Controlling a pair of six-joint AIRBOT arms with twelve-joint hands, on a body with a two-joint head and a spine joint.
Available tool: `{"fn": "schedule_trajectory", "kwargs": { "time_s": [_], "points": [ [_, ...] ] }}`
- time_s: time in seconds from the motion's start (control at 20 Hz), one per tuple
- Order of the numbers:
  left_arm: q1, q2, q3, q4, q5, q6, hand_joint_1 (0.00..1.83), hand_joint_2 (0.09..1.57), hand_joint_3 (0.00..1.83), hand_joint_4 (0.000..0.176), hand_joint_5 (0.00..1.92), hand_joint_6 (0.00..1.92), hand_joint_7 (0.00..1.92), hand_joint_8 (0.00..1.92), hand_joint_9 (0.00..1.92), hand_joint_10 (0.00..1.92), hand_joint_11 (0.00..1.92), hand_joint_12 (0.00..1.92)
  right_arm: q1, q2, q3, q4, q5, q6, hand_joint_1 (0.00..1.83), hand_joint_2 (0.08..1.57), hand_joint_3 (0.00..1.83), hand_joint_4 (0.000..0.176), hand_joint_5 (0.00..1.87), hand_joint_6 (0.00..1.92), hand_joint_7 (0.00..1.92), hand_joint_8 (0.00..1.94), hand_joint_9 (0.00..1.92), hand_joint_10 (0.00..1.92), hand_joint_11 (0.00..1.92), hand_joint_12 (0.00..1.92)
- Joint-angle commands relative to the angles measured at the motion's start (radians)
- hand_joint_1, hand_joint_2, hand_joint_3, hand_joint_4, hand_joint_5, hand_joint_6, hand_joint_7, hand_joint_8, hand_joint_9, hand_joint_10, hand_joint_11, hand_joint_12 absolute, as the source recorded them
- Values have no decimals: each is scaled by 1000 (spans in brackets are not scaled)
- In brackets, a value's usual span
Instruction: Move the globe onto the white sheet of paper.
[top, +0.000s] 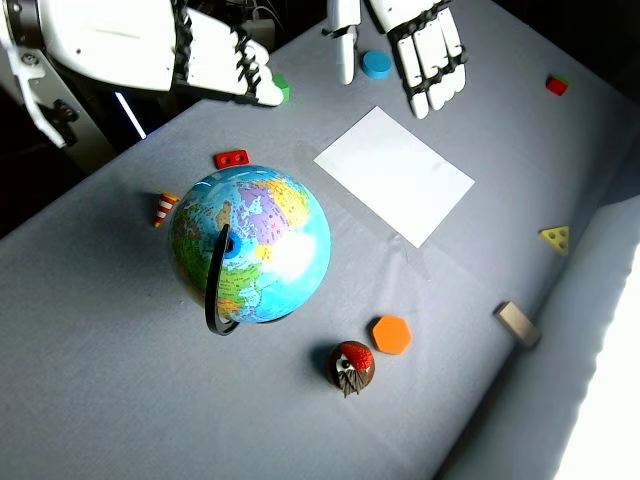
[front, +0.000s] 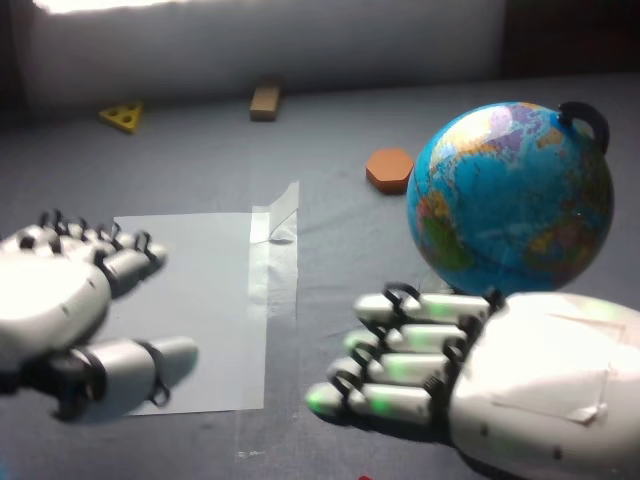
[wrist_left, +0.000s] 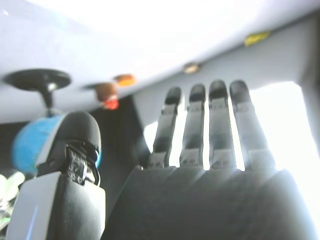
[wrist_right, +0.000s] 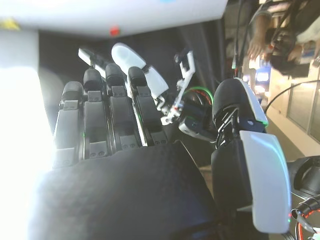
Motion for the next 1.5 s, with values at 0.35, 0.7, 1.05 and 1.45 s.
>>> {"fn": "schedule_trajectory", "kwargs": {
  "time_s": [0.35, 0.7, 1.05, 1.45],
  "points": [
    [172, -154, 40, 211, -342, -250, 0, 1235, 0, 33, 98, 0, 87, 1, 93, 0, 0, 230, -135, 19, 151, -1125, 248, 1067, 0, 1179, 9, 0, 176, 14, 222, 4, 151, 27, 12, 10],
    [254, -198, 82, 269, -365, -340, 0, 1233, 0, 26, 110, 7, 83, 0, 94, 1, 0, 225, -227, -6, 303, -1361, 412, 1185, 0, 1180, 7, 0, 183, 14, 221, 3, 151, 22, 18, 18],
    [324, -217, 125, 317, -392, -420, 0, 1233, 0, 25, 121, 7, 85, 0, 98, 1, 0, 258, -333, -64, 486, -1389, 528, 1159, 0, 1183, 6, 0, 198, 17, 232, 6, 160, 21, 18, 29],
    [342, -237, 133, 355, -405, -454, 0, 1231, 0, 25, 115, 3, 91, 2, 100, 2, 0, 253, -358, -131, 706, -1389, 695, 1197, 0, 1185, 0, 0, 212, 7, 241, 2, 169, 4, 0, 124]
  ]
}}
